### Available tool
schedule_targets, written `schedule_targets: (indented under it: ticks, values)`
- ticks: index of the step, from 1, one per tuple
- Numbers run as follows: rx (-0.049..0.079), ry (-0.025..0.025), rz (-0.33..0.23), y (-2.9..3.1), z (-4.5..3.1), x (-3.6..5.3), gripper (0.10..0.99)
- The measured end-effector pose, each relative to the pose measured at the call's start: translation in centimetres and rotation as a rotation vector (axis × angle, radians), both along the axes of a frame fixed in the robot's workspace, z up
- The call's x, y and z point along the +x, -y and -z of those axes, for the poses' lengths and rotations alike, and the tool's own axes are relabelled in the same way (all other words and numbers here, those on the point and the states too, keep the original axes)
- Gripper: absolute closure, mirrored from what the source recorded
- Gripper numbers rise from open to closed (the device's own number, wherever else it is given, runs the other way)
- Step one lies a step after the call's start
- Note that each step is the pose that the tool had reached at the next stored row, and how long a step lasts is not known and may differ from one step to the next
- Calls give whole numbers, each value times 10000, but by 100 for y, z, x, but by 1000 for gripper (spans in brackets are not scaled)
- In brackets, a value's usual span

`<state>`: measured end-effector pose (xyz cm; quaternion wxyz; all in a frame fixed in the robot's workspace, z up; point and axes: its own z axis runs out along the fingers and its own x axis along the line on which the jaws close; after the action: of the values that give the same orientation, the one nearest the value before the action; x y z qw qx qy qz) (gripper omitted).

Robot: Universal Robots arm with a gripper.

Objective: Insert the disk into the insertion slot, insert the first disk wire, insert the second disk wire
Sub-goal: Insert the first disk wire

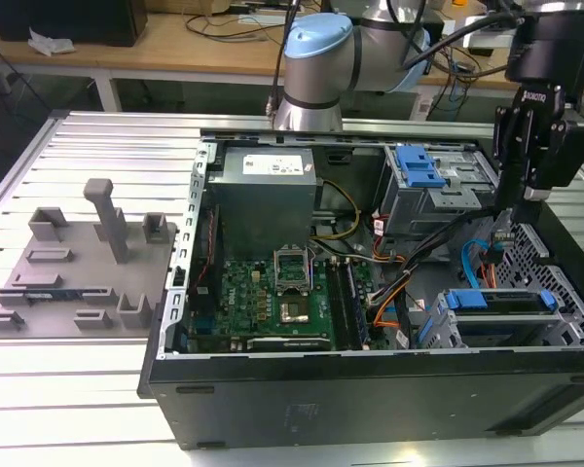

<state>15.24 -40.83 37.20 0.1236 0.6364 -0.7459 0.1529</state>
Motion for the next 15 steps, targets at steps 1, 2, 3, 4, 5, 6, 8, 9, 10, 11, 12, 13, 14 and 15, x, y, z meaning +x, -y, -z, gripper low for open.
schedule_targets:
  ticks: [1,2,3,4,5,6,8,9,10,11,12,13,14,15]
  values:
    - [0,0,1,0,28,4,596]
    - [0,0,0,0,47,8,596]
    - [-1,0,1,0,63,13,596]
    - [-3,-1,1,0,85,21,612]
    - [-4,-1,1,0,94,26,682]
    - [-7,-1,1,0,103,29,682]
    - [-11,-2,2,0,141,31,682]
    - [-13,-1,1,-1,162,32,682]
    - [-13,-2,1,-1,178,32,682]
    - [-14,-2,1,-1,193,32,682]
    - [-14,-2,1,-1,202,32,682]
    - [-15,-2,0,-1,211,32,682]
    - [-16,-2,0,-1,218,32,682]
    - [-17,-2,0,-1,223,32,682]
